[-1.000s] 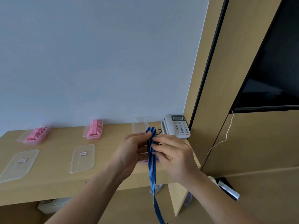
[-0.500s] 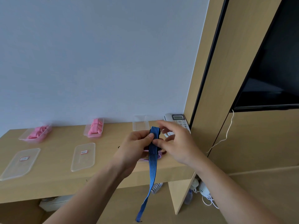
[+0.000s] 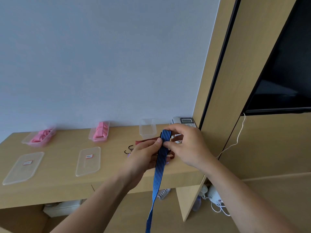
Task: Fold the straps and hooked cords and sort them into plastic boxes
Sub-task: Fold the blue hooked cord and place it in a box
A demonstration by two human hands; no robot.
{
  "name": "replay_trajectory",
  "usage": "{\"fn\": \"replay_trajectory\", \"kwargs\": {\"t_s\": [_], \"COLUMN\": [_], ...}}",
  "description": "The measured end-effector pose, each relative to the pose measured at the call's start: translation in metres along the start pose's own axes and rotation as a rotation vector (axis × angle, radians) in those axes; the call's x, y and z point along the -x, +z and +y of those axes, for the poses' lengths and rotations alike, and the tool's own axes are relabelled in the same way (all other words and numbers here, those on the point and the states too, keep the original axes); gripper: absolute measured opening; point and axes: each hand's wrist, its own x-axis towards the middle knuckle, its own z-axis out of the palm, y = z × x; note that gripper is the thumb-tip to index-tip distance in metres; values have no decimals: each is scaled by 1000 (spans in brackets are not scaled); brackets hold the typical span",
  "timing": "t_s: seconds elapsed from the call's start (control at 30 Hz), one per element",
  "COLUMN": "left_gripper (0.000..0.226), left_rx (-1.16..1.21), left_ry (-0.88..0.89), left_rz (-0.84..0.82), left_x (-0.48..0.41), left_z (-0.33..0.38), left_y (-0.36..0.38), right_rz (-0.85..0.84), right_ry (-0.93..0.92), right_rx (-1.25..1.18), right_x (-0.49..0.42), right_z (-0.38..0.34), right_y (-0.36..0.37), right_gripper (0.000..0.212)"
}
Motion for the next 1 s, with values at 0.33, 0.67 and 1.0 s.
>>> {"fn": "replay_trajectory", "kwargs": {"t_s": [0.33, 0.67, 1.0], "left_gripper": [33, 51, 35], "left_rx": [-50, 117, 80], "left_ry": [-45, -34, 47], "left_rz": [11, 46, 17], "left_x": [-1, -4, -5], "left_z": [-13, 0, 10], "left_y": [4, 0, 0], "right_rz": [248, 301, 250], "right_ry": [-197, -450, -552], "right_rx": [63, 162, 283], "right_x": [6, 20, 28], "right_z": [1, 3, 14], "right_y": [-2, 6, 20], "right_gripper": [35, 25, 27]}}
